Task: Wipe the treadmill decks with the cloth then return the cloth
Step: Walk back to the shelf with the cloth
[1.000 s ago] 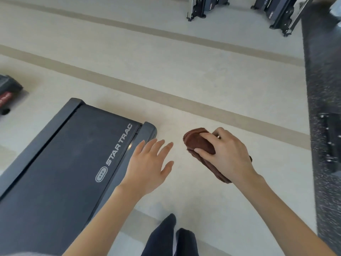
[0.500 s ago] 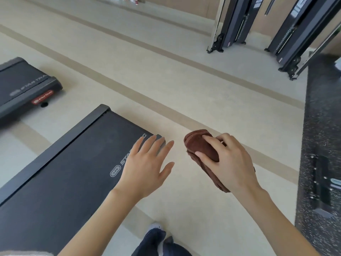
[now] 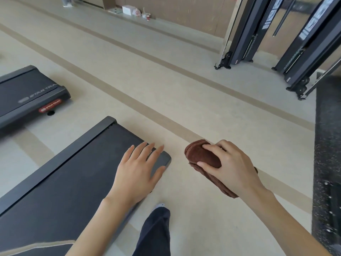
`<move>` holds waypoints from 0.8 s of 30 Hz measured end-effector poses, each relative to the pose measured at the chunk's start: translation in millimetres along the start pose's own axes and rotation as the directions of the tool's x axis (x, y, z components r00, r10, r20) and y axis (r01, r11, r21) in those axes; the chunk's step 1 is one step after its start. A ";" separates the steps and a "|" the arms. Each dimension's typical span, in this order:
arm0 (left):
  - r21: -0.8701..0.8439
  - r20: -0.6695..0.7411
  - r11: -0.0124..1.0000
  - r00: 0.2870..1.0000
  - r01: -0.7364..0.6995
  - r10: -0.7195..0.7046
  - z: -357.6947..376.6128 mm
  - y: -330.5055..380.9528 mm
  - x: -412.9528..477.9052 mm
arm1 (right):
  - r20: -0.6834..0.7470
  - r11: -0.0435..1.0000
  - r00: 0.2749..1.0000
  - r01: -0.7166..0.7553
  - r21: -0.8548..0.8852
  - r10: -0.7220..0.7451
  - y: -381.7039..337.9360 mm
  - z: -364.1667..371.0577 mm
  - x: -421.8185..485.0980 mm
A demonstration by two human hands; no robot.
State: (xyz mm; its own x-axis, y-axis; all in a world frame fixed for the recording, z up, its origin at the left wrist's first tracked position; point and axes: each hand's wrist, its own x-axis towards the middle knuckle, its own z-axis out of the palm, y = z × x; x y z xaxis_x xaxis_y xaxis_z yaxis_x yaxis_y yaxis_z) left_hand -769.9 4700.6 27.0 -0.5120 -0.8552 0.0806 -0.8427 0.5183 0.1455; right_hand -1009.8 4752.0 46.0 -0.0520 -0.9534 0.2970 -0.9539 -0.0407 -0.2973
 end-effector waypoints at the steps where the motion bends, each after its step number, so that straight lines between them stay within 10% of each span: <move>1: 0.000 0.000 1.000 1.000 0.007 -0.007 -0.8 -8.3 13.8 | 0.023 1.000 1.000 -0.001 0.000 0.001 -0.8 3.5 17.3; 24: -0.004 0.028 1.000 0.999 -0.019 0.019 19.1 -92.2 284.2 | 0.013 0.999 0.998 0.054 -0.008 -0.054 70.4 85.7 276.4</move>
State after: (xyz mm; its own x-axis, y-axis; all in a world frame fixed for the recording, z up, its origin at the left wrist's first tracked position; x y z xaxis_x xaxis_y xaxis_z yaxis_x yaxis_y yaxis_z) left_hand -840.9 4409.8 17.7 -0.5324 -0.8447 0.0553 -0.8323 0.5343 0.1478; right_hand -1066.0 4460.1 29.4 0.0033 -0.9536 0.3010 -0.9578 -0.0895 -0.2733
